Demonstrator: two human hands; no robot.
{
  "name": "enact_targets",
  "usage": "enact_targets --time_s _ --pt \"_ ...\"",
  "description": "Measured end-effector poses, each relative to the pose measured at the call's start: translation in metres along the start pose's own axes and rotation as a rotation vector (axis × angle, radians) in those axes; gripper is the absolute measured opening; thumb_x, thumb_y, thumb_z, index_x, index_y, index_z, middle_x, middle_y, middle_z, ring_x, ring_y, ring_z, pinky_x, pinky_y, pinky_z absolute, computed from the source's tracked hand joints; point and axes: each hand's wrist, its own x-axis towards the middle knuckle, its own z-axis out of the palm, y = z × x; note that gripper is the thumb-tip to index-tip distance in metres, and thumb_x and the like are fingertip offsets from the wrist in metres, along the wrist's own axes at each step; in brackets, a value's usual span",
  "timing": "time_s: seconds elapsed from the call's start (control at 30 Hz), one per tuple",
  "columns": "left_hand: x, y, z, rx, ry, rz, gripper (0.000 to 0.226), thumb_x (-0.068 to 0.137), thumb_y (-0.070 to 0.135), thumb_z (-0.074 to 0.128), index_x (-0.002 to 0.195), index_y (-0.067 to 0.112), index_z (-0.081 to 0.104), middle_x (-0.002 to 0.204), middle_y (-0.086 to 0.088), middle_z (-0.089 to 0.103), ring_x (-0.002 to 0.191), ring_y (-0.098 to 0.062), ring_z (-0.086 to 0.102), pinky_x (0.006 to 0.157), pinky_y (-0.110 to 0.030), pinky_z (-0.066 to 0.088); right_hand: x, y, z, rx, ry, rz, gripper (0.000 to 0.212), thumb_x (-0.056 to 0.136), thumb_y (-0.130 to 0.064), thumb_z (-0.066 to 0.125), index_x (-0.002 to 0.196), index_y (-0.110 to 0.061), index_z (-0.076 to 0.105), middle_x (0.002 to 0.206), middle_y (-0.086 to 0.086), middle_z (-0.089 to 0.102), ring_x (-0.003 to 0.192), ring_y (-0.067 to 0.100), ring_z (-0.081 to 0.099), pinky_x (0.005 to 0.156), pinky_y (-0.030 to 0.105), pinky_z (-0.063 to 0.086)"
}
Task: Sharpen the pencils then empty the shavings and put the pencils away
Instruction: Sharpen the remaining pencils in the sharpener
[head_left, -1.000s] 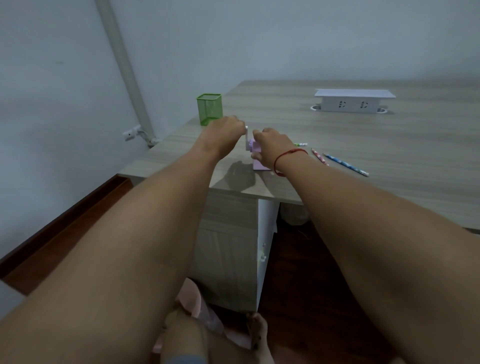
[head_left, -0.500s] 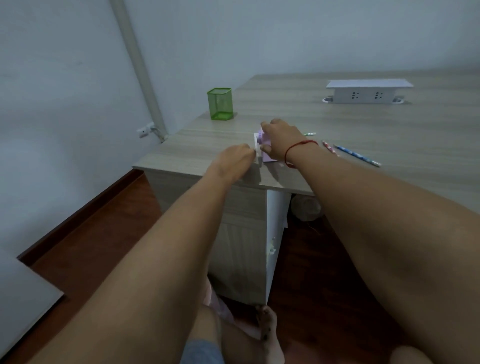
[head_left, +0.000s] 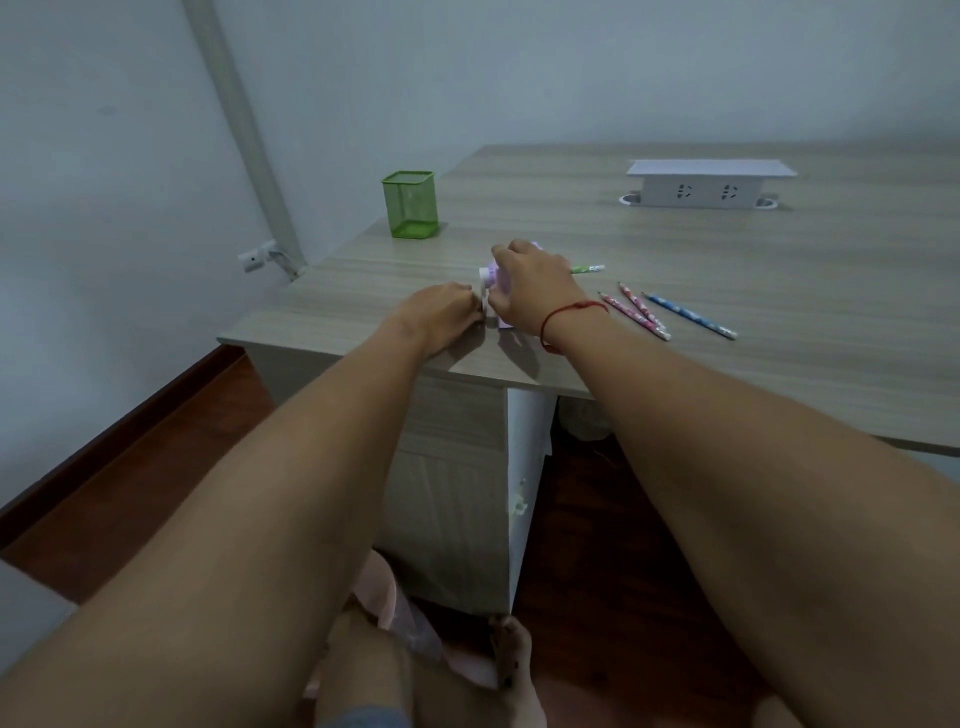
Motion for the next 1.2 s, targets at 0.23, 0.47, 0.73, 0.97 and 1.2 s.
enact_targets --time_s 0.23,0.47,0.73,0.97,1.2 --pt "0.015 0.003 -0.018 0.168 -0.048 -0.029 0.024 0.093 0.016 0.049 0.111 0.006 0.062 0.114 -0.018 0.063 0.102 -0.035 0.06 0.083 -0.039 0.045 0.002 -0.001 -0.001 -0.01 -0.005 -0.001 0.039 0.095 -0.028 0.044 0.129 -0.009 0.05 0.13 0.012 0.052 0.12 0.031 0.05 0.1 0.046 0.042" --pt "0.026 0.0 -0.04 0.295 0.06 0.019 0.022 0.091 0.003 0.045 0.098 -0.001 0.066 0.102 -0.022 0.065 0.097 -0.039 0.062 0.073 -0.04 0.045 0.004 0.001 0.0 -0.05 -0.025 -0.005 0.038 0.095 -0.027 0.047 0.129 -0.011 0.048 0.13 0.011 0.052 0.117 0.031 0.052 0.098 0.046 0.045" --pt "0.035 -0.004 -0.058 0.385 0.193 0.12 0.022 0.096 0.007 0.043 0.101 0.003 0.064 0.102 -0.02 0.065 0.097 -0.039 0.063 0.074 -0.046 0.051 0.007 0.003 0.001 -0.038 -0.013 0.03 0.039 0.099 -0.027 0.042 0.133 -0.007 0.045 0.133 0.014 0.05 0.123 0.035 0.049 0.097 0.044 0.042" --pt "0.015 0.0 -0.057 0.325 0.286 0.059 0.024 0.099 0.013 0.04 0.104 0.005 0.061 0.108 -0.019 0.063 0.1 -0.039 0.062 0.074 -0.046 0.048 0.013 -0.001 0.002 -0.058 -0.036 0.037 0.037 0.097 -0.028 0.046 0.128 -0.009 0.05 0.133 0.015 0.05 0.124 0.035 0.048 0.099 0.044 0.041" --pt "-0.01 0.006 -0.049 0.285 0.316 0.126 0.021 0.097 0.008 0.043 0.102 0.002 0.062 0.101 -0.021 0.065 0.093 -0.039 0.063 0.072 -0.045 0.049 0.014 -0.005 0.001 -0.075 -0.038 0.06 0.039 0.099 -0.032 0.04 0.13 -0.009 0.049 0.132 0.017 0.052 0.123 0.035 0.049 0.098 0.043 0.041"
